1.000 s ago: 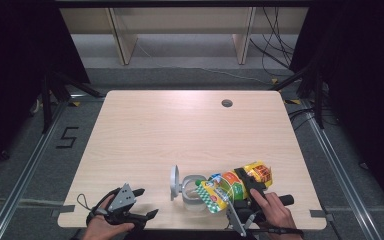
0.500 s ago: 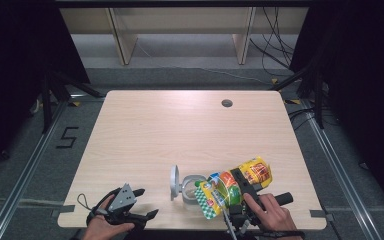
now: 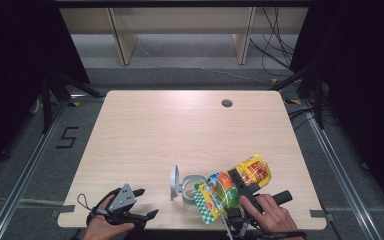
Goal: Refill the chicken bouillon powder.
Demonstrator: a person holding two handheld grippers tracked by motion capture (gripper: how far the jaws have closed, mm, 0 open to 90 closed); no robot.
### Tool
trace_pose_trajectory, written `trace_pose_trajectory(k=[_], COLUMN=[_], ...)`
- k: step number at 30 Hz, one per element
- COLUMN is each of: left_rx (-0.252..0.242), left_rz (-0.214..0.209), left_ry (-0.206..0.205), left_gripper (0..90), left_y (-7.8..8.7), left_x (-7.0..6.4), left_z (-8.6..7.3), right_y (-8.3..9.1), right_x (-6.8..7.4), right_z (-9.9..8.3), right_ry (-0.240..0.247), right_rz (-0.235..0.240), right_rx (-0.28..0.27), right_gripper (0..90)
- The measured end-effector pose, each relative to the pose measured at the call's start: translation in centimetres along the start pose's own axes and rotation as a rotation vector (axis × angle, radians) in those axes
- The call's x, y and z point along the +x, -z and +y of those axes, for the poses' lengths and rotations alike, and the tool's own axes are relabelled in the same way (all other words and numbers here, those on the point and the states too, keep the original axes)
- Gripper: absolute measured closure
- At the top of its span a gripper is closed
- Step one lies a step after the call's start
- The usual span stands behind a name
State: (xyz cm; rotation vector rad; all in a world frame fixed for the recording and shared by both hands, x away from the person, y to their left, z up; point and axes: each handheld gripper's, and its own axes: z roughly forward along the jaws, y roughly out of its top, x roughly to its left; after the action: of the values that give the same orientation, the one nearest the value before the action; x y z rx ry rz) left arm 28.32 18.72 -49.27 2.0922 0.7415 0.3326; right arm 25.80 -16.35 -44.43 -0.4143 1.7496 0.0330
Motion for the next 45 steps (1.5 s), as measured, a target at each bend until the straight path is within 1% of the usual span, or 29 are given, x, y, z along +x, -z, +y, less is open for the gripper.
trace_pose_trajectory(k=[2, 3, 5, 6, 8, 10, 11, 12, 13, 15, 17, 18, 20, 21, 23, 25, 27, 29, 31, 33, 34, 36, 37, 39, 41, 42, 43, 44, 45], left_rx=[0.004, -0.013, -0.021, -0.02, -0.019, -0.02, -0.009, -0.008, 0.006, -0.007, 0.005, 0.004, 0.007, -0.019, -0.019, -0.013, -0.005, -0.018, 0.008, 0.005, -0.02, -0.012, -0.009, -0.004, -0.009, -0.007, 0.005, -0.013, -0.011], left_rz=[-0.002, 0.01, 0.001, 0.0, 0.001, 0.002, 0.007, 0.007, -0.002, -0.011, -0.002, -0.002, 0.0, 0.002, -0.001, -0.005, -0.008, 0.004, -0.001, -0.002, 0.001, -0.01, -0.005, -0.006, -0.01, -0.006, -0.002, -0.007, 0.01], left_ry=[0.0, 0.004, 0.019, 0.017, 0.016, 0.017, -0.002, 0.006, 0.003, 0.016, 0.001, -0.001, 0.001, 0.02, 0.023, 0.022, -0.014, 0.016, -0.002, 0.003, 0.009, -0.009, -0.015, 0.011, 0.018, 0.009, -0.022, 0.014, -0.002], left_gripper=[19.0, 19.0, 19.0, 19.0, 19.0, 19.0, 19.0, 19.0, 19.0, 19.0, 19.0, 19.0, 19.0, 19.0, 19.0, 19.0, 19.0, 19.0, 19.0, 19.0, 19.0, 19.0, 19.0, 19.0, 19.0, 19.0, 19.0, 19.0, 19.0], left_y=[0.0, -0.2, -0.2, -0.2, -0.2, -0.2, -0.1, -0.2, -0.1, -0.1, -0.1, -0.1, -0.2, -0.3, -0.3, -0.3, -0.2, -0.3, -0.1, -0.1, -0.2, -0.1, -0.1, -0.1, -0.2, -0.2, -0.1, -0.2, -0.2], left_x=[0.0, -0.1, -0.2, -0.2, -0.2, -0.2, 0.0, -0.1, 0.0, -0.1, 0.0, 0.0, 0.0, -0.2, -0.2, -0.1, 0.1, -0.1, 0.0, 0.0, -0.1, 0.1, 0.1, 0.0, -0.1, 0.0, 0.1, -0.1, 0.0], left_z=[0.0, -0.1, -0.1, -0.1, -0.1, -0.1, -0.1, -0.1, 0.0, -0.1, 0.0, -0.1, -0.1, -0.1, -0.1, -0.1, 0.0, -0.1, 0.0, 0.0, -0.1, 0.0, 0.0, -0.1, -0.1, 0.0, 0.0, -0.1, -0.1], right_y=[0.0, 0.1, 0.0, -0.1, 0.0, -0.1, 0.1, 0.0, 0.1, 0.0, 0.0, 0.0, -0.1, -0.1, -0.1, -0.1, 0.0, 0.0, -0.1, 0.0, 0.0, -0.1, 0.0, 0.1, 0.1, 0.1, 0.1, 0.1, 0.0], right_x=[0.0, 0.1, -0.1, -0.2, 0.0, -0.1, -0.6, -0.7, -0.4, -0.6, -0.7, -0.6, -1.0, -0.9, -0.7, -0.9, -0.8, -0.8, -0.9, -0.8, -0.8, -0.9, -0.9, -0.8, -1.0, -1.0, -1.0, -0.8, -0.9], right_z=[0.1, 0.2, 0.4, 0.4, 0.4, 0.4, 0.4, 0.4, 0.3, 0.3, 0.4, 0.3, 0.5, 0.4, 0.3, 0.4, 0.5, 0.5, 0.5, 0.4, 0.4, 0.4, 0.5, 0.5, 0.5, 0.5, 0.6, 0.7, 0.8], right_ry=[0.018, 0.017, 0.07, 0.078, 0.063, 0.075, 0.145, 0.157, 0.121, 0.162, 0.183, 0.165, 0.224, 0.211, 0.183, 0.218, 0.207, 0.21, 0.223, 0.217, 0.216, 0.235, 0.226, 0.209, 0.246, 0.247, 0.245, 0.235, 0.274], right_rz=[-0.003, -0.005, -0.015, -0.016, -0.017, -0.019, -0.011, -0.009, -0.007, -0.013, -0.019, -0.022, -0.023, -0.024, -0.017, -0.027, -0.024, -0.024, -0.028, -0.03, -0.03, -0.032, -0.029, -0.031, -0.039, -0.042, -0.04, -0.04, -0.045], right_rx=[-0.004, 0.0, -0.014, -0.017, -0.01, -0.008, 0.019, 0.02, 0.03, 0.017, 0.015, 0.018, 0.005, 0.004, 0.013, 0.004, 0.014, 0.015, 0.008, 0.011, 0.013, 0.005, 0.01, 0.027, 0.017, 0.02, 0.027, 0.036, 0.026], right_gripper=[50.9, 50.9, 50.9, 50.9, 50.9, 51.0, 50.9, 50.9, 50.9, 51.0, 50.9, 50.9, 51.0, 50.9, 51.0, 51.1, 51.1, 51.6, 51.6, 51.6, 51.7, 51.7, 51.7, 51.7, 51.7, 51.7, 51.7, 51.7, 51.7])
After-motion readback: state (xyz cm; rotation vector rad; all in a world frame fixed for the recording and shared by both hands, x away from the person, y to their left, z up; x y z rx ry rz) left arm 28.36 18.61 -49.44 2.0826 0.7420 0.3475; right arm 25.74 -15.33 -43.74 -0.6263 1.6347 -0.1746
